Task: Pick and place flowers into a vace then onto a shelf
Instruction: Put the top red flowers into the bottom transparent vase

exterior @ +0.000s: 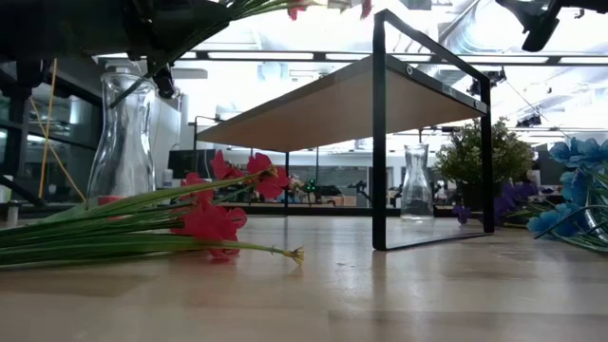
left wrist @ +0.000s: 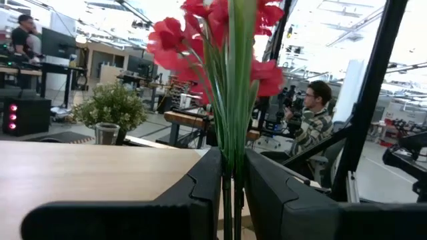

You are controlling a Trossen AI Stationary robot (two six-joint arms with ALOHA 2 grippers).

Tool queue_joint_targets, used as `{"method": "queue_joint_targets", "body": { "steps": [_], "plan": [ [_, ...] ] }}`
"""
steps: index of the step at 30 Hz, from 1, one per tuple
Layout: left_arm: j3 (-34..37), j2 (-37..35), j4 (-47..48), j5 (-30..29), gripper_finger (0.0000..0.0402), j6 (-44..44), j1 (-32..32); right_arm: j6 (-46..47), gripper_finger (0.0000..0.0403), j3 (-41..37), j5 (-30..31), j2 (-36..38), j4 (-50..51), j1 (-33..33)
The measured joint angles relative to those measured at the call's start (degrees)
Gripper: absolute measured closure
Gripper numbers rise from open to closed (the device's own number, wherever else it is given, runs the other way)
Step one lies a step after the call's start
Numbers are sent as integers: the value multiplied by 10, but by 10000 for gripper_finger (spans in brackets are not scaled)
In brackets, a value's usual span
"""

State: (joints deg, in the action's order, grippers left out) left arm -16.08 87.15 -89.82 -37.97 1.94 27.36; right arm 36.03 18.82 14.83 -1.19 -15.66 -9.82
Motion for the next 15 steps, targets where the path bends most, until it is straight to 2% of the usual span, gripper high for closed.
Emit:
{"method": "queue_joint_targets", "body": {
  "steps": [15],
  "plan": [
    [0,3,0,-114,303,-1,74,0,59,0,-2,0,0,0]
  ]
}}
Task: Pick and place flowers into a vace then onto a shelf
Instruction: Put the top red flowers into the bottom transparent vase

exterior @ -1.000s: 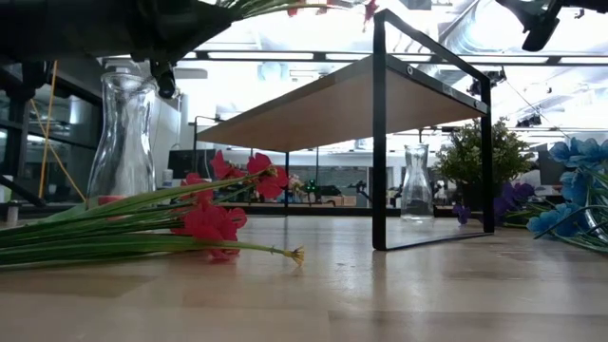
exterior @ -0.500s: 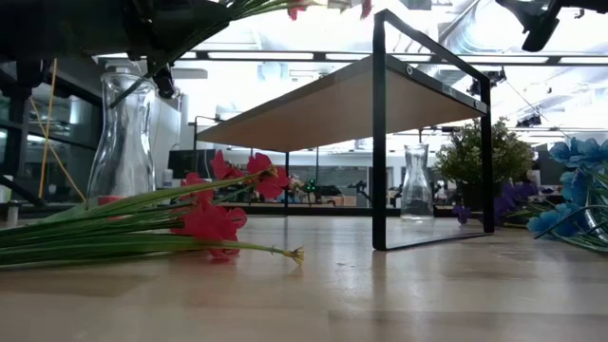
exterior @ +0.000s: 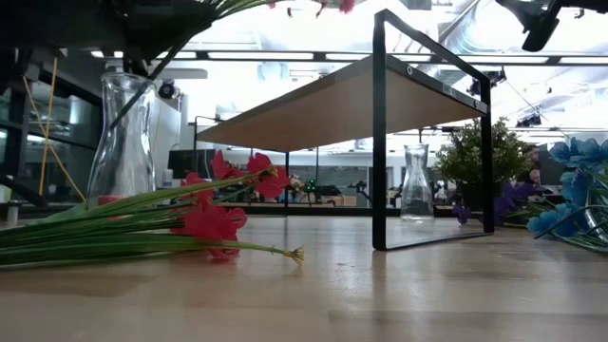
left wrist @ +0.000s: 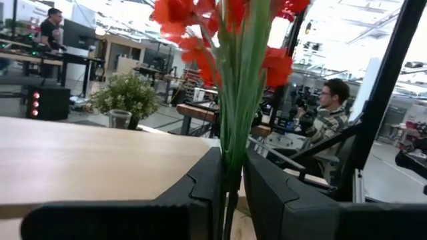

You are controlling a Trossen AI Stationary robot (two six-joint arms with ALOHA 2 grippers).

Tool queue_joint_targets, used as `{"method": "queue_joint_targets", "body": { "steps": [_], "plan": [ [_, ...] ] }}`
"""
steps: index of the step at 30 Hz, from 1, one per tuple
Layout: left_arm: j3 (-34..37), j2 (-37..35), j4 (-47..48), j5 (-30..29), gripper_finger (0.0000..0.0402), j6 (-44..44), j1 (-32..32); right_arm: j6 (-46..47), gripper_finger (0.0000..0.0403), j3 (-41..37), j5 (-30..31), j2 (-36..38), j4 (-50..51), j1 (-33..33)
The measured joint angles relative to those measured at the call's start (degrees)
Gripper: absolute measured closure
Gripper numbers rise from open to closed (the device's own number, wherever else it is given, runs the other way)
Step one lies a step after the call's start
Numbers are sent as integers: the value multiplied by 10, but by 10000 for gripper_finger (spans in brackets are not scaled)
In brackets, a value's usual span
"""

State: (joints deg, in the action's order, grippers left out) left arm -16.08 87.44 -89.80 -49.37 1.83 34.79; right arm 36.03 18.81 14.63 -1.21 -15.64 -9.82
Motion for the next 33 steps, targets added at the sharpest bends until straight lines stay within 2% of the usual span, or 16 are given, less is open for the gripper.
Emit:
{"method": "queue_joint_targets", "body": {
  "steps": [5,17,33],
  "plan": [
    [0,0,0,-42,303,2,22,0,59,0,0,0,0,0],
    [0,0,0,-89,302,2,65,0,59,0,-2,0,0,0],
    [0,0,14,-222,302,14,135,0,59,0,-16,0,0,0]
  ]
}}
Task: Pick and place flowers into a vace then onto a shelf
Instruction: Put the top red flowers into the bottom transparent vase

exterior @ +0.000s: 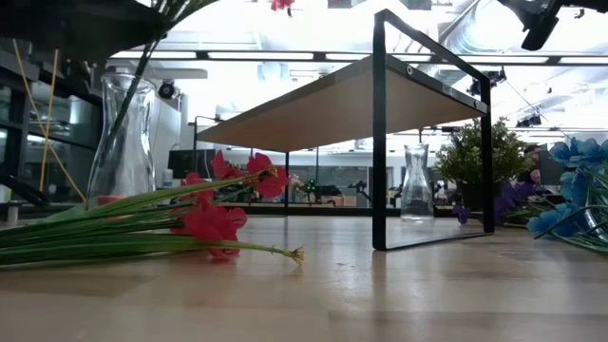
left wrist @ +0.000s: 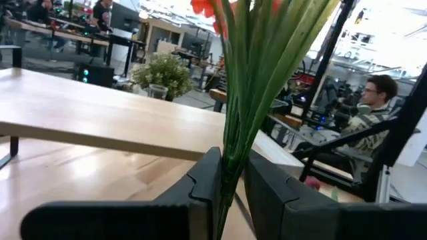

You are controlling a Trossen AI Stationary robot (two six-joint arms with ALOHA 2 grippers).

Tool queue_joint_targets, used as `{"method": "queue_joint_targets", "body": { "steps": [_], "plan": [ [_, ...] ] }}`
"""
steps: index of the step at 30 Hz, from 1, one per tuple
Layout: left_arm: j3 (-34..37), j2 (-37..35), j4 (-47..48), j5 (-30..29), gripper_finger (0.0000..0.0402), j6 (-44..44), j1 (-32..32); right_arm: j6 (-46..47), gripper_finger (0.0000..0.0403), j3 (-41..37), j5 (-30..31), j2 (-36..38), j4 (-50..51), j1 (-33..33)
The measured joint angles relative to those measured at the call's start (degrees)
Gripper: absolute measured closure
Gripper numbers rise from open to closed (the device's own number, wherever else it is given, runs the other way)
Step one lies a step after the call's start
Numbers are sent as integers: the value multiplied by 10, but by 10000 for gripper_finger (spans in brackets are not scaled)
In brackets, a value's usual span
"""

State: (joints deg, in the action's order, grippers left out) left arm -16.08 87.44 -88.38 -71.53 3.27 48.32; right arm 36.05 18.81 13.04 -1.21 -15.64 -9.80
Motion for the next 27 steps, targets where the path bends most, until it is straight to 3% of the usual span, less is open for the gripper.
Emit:
{"method": "queue_joint_targets", "body": {
  "steps": [7,27],
  "plan": [
    [0,0,2,-29,302,0,25,0,59,0,0,0,0,0],
    [0,0,16,-26,302,2,25,0,59,0,-15,0,0,0]
  ]
}}
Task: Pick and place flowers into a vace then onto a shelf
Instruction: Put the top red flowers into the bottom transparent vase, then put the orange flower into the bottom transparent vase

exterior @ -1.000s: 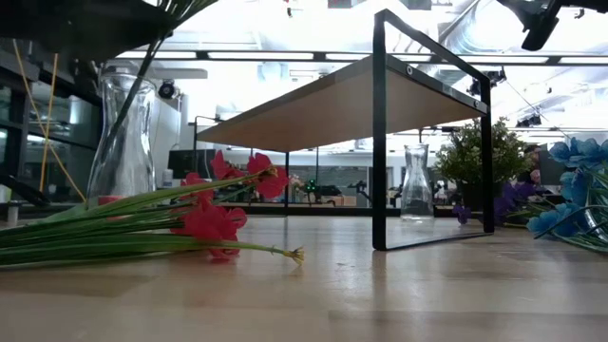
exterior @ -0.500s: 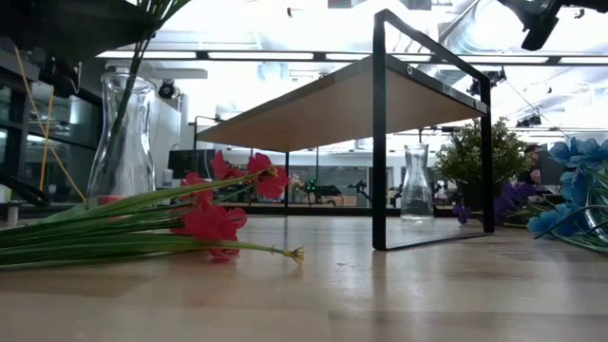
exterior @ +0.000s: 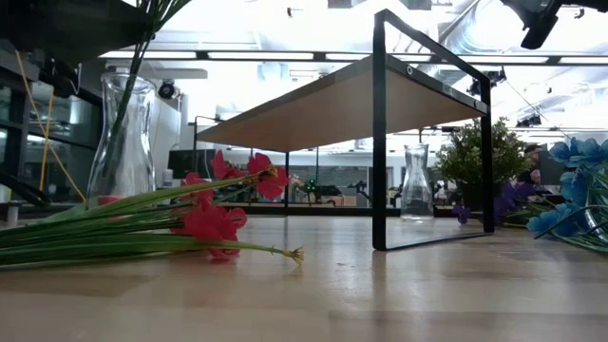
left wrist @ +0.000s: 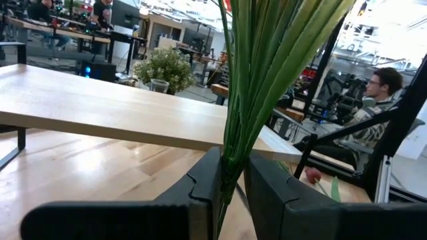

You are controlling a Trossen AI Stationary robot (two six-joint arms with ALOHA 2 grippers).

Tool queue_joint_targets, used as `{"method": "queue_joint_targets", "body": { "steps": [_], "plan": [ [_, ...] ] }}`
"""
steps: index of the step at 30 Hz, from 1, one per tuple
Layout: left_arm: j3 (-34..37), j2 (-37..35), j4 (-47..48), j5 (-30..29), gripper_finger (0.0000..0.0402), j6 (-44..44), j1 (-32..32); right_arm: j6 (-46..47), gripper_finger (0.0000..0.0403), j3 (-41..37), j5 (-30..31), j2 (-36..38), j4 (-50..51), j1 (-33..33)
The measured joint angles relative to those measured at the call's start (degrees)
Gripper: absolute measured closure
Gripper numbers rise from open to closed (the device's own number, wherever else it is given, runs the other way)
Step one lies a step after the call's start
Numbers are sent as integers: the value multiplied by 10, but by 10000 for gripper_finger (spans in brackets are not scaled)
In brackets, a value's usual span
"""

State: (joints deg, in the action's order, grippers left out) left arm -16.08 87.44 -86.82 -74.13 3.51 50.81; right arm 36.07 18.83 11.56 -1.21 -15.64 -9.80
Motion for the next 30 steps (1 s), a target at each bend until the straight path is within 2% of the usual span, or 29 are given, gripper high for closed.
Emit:
{"method": "queue_joint_targets", "body": {
  "steps": [7,13,16,19,25,30],
  "plan": [
    [0,0,0,-2,302,0,8,0,59,0,-2,0,0,0],
    [0,0,0,-29,296,-2,36,0,59,0,-4,0,0,0],
    [0,0,0,-55,267,-2,41,0,59,0,-3,0,0,0],
    [0,0,0,-68,223,-2,39,0,59,0,-2,0,0,0],
    [0,0,0,-68,141,-2,40,0,59,0,-4,0,0,0],
    [0,0,0,-65,99,-2,40,0,59,0,-4,0,0,0]
  ]
}}
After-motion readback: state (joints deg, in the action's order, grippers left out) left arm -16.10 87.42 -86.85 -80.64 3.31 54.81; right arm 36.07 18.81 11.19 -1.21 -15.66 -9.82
